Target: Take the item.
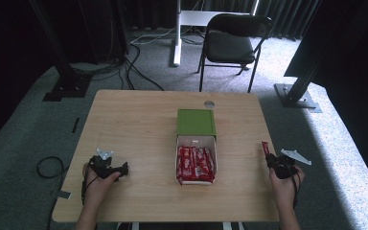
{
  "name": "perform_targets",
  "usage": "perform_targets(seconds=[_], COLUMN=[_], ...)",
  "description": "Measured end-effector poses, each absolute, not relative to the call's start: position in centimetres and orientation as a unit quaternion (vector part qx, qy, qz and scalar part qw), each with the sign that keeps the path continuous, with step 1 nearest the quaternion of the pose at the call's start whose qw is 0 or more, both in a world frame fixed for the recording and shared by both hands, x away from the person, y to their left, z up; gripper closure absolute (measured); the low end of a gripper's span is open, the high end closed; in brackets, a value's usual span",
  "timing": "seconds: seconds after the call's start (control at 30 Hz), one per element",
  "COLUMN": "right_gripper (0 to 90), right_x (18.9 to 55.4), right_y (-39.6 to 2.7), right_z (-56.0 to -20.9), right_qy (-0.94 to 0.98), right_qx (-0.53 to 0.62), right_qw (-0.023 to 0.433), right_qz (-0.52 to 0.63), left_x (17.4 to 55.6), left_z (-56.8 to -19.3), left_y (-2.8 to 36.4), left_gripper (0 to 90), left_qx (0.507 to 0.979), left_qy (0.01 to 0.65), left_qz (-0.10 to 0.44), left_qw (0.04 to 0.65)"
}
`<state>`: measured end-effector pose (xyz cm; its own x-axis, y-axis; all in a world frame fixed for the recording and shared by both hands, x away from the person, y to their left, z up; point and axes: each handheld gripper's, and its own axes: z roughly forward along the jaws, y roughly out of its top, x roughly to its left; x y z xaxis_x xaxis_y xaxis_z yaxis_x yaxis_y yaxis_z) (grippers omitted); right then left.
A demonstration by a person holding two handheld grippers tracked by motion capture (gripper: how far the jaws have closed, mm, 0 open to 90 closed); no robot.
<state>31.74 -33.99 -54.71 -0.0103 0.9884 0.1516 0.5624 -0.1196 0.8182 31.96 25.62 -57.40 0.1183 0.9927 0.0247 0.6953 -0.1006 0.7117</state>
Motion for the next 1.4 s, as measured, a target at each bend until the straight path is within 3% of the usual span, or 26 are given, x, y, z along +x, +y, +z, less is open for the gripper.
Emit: perform_targets(seconds=[0.43, 0.93, 1.4], right_gripper=[80.4, 80.3, 70.3], right_x=[32.3, 32.6, 32.4], right_y=[-34.7, -34.7, -34.7], right_z=[-56.4, -57.6, -57.0], right_qy=[0.603, 0.613, 0.615], right_qx=[0.664, 0.665, 0.655], right_qw=[0.254, 0.255, 0.265], right_qz=[0.36, 0.342, 0.349], left_x=[32.0, 32.0, 32.0], left_z=[-57.4, -57.4, -57.4], left_y=[25.6, 25.6, 25.6], left_gripper=[3.1, 3.2, 3.2], left_qx=[0.693, 0.693, 0.693], left_qy=[0.609, 0.609, 0.609], left_qz=[0.265, 0.265, 0.265], left_qw=[0.281, 0.281, 0.281])
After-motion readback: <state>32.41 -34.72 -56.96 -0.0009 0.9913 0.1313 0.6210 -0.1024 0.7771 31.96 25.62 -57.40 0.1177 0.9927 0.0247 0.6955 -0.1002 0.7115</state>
